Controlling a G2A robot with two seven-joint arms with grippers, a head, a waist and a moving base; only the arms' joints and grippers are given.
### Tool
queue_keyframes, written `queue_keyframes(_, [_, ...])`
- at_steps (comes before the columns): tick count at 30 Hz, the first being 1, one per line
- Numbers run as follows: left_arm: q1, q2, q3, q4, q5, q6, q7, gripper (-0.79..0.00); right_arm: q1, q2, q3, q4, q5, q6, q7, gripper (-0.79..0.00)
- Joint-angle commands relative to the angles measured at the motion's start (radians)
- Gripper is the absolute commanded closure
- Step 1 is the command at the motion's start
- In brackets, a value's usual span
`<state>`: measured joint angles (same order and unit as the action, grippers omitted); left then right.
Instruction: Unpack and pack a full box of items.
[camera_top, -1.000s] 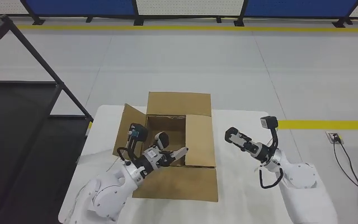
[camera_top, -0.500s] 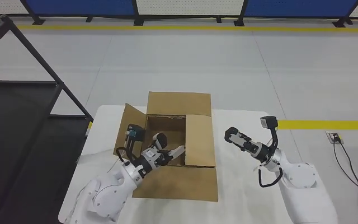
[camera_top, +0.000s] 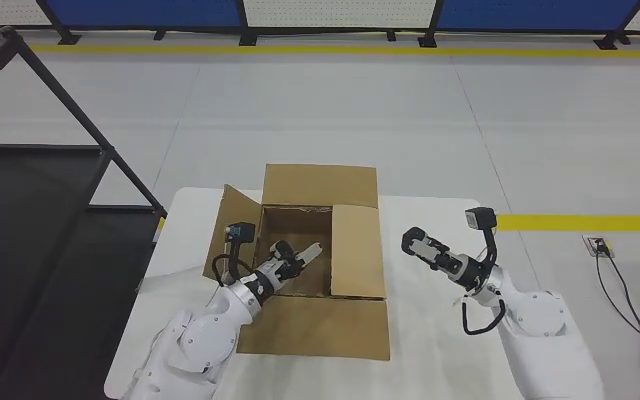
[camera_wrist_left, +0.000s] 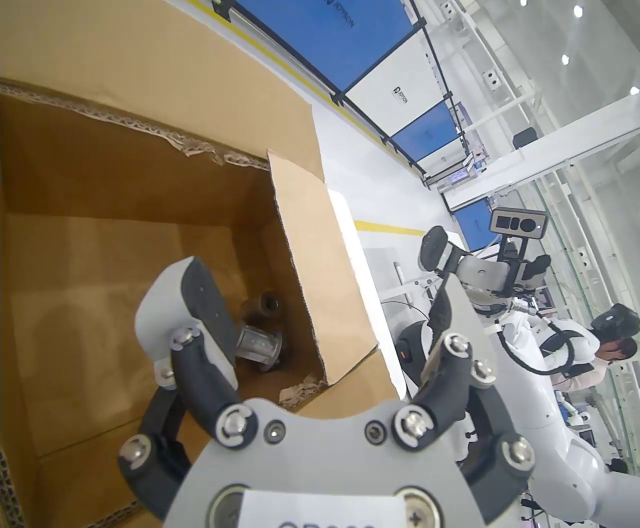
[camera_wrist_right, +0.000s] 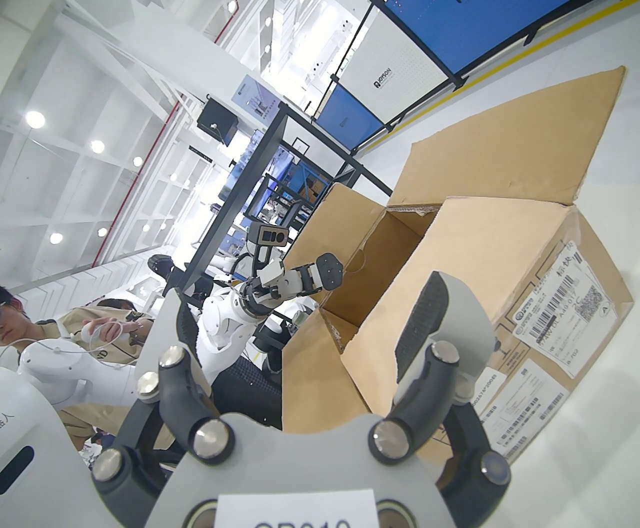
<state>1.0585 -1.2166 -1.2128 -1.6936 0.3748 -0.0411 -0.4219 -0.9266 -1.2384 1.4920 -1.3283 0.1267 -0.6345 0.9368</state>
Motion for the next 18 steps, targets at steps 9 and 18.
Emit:
queue_keyframes(9, [-0.012,-0.006,0.011,0.021,-0.066,0.013,-0.022,-0.785,-0.018,0.002,0.003,-0.023,-0.015,0.006,-0.032,-0.785])
queue_keyframes(18, [-0.135,-0.032,0.098,0.15,-0.173,0.085,-0.122,-0.785,-0.075,0.022,0.053,-0.071,-0.013,-0.024,-0.067,-0.785])
